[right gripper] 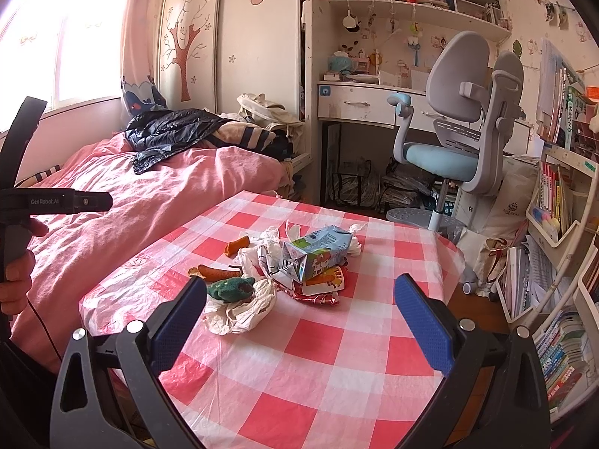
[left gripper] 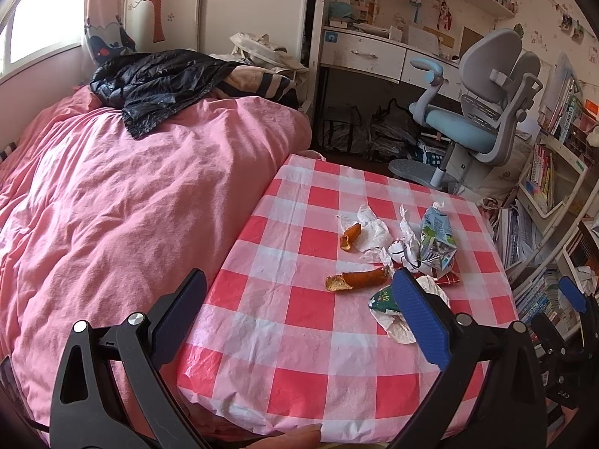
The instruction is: Collect trash
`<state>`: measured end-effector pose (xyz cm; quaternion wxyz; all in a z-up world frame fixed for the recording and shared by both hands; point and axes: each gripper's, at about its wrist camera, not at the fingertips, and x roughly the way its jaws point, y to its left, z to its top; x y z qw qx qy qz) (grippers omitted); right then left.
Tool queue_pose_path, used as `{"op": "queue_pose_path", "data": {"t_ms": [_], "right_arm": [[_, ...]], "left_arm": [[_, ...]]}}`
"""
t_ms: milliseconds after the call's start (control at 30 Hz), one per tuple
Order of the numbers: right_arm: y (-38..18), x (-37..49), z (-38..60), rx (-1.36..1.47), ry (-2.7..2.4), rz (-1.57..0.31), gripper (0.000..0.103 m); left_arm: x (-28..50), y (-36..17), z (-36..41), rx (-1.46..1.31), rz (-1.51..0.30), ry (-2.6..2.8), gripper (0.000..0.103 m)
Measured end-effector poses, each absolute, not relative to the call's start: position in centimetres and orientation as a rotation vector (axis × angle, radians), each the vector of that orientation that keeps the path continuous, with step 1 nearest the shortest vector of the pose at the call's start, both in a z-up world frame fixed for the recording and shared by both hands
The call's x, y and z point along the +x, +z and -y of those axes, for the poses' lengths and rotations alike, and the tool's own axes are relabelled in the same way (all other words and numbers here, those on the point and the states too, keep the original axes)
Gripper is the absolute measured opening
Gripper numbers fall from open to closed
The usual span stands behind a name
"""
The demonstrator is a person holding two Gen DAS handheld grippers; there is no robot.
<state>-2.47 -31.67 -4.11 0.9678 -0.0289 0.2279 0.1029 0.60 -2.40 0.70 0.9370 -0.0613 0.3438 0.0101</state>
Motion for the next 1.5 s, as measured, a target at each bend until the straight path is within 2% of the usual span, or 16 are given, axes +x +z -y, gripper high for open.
{"op": "queue_pose_path", "data": {"t_ms": [1500], "right_arm": [[-5.1,-0.3,31.7,-0.009,0.286,-0.581,0.097]], "left_arm": [[1.7,-0.7,3.2,-0.059,-0.735,0.083,0.096]]}}
